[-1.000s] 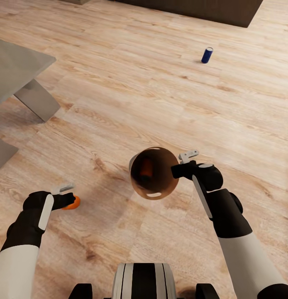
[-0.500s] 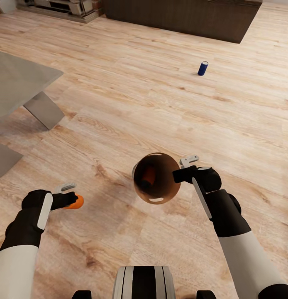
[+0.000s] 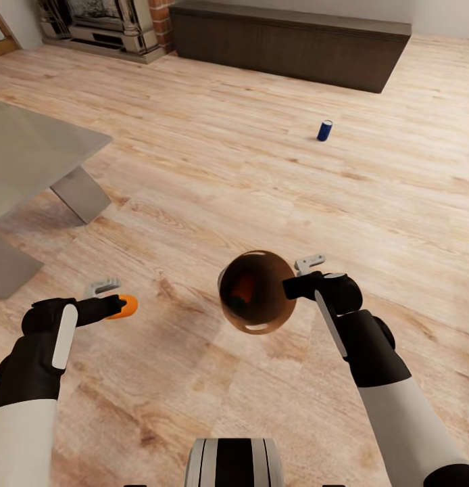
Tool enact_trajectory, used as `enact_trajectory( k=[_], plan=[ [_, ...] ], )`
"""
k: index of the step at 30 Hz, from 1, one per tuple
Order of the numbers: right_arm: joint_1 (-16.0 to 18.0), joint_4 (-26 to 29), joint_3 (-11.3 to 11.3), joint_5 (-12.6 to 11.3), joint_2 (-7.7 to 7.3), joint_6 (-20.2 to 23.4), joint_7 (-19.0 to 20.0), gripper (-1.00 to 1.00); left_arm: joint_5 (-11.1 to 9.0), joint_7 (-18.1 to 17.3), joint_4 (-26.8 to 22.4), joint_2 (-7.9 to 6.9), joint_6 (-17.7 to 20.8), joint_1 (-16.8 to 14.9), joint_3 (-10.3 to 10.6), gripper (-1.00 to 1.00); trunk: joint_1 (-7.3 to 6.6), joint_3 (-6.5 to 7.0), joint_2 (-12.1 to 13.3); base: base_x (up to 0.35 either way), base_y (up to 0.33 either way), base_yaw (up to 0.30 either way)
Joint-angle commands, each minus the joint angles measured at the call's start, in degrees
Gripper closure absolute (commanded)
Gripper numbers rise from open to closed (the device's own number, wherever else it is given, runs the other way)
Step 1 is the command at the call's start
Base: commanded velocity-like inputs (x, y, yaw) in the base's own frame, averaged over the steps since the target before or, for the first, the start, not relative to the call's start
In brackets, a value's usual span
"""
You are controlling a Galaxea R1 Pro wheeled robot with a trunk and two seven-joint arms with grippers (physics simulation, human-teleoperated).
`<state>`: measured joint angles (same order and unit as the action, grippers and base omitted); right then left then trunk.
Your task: Put the three can of soda from the living room inside the tash can in the kitchen.
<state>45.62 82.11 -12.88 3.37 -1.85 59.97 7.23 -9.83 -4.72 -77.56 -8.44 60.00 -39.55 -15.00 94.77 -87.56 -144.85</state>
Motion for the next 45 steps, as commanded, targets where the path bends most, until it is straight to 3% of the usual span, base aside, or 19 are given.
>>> enact_trajectory(
  k=[1,11,13,16,18,21,28,32,45],
  plan=[
    [0.0,-0.05,-0.03,-0.73,0.1,0.03,-0.02,1.0,-0.25,-0.01,-0.05,0.0,0.0,0.0,0.04,1.0,-0.03,0.23,0.01,0.0,0.0,0.0],
    [-0.01,-2.23,-0.1,-0.74,0.45,0.03,-0.02,1.0,-2.1,-0.09,-0.45,0.01,0.0,0.0,1.47,1.0,-0.28,2.45,0.15,0.0,0.0,0.0],
    [-0.01,-2.69,-0.11,-0.74,0.49,0.03,-0.04,1.0,-2.38,-0.1,-0.78,0.01,0.0,0.0,2.73,1.0,-0.33,2.89,0.17,0.0,0.0,0.0],
    [-0.01,-3.29,-0.12,-0.74,0.52,0.03,-0.04,1.0,-4.23,-0.37,-1.07,-0.04,0.0,0.05,4.43,1.0,-0.41,3.55,0.21,0.0,0.0,0.0],
    [-0.01,-4.33,-0.1,-0.74,0.51,0.03,-0.04,1.0,-6.89,-0.65,-1.33,-0.07,0.0,0.08,7.34,1.0,-0.46,4.0,0.24,0.0,0.0,0.0],
    [-0.01,-4.74,-0.05,-0.74,0.47,0.03,-0.03,1.0,-7.81,-1.21,-1.45,-0.07,0.0,0.08,8.65,1.0,-0.54,4.66,0.28,0.0,0.0,0.0],
    [-0.01,-5.69,0.11,-0.74,0.35,0.03,-0.02,1.0,-8.35,-7.32,-2.88,-1.06,0.0,0.64,9.95,1.0,-0.72,6.21,0.38,0.0,0.0,0.0],
    [-1.39,-8.19,-1.12,2.08,0.27,0.03,0.94,1.0,-8.8,-6.8,-1.61,-1.57,0.0,0.0,10.7,1.0,-0.72,6.2,0.37,0.0,0.0,0.0],
    [-2.0,-8.57,-1.13,10.0,0.27,0.03,0.94,1.0,-8.8,-6.8,-0.72,-1.57,0.0,0.0,10.7,1.0,-0.72,6.2,0.37,0.0,0.0,0.0]
  ],
)
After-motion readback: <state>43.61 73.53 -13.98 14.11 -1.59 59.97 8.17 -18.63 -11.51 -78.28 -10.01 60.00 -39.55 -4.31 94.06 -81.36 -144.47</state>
